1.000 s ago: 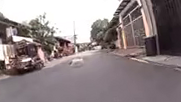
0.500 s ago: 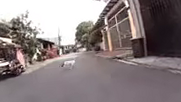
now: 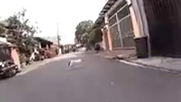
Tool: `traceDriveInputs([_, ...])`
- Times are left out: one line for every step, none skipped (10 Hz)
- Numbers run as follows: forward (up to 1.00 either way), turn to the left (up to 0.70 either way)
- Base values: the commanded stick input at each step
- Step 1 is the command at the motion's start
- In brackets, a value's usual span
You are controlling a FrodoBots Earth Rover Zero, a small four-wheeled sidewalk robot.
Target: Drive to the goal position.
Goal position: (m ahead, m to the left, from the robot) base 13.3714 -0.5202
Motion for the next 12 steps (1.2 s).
traceDriveInputs([0.7,0.0])
traceDriveInputs([0.7,0.0])
traceDriveInputs([0.7,0.0])
traceDriveInputs([0.7,0.0])
traceDriveInputs([0.7,0.0])
traceDriveInputs([0.7,0.0])
traceDriveInputs([0.7,0.0])
traceDriveInputs([0.7,0.0])
traceDriveInputs([0.7,0.0])
traceDriveInputs([0.7,0.0])
traceDriveInputs([0.7,0.0])
traceDriveInputs([0.7,0.0])
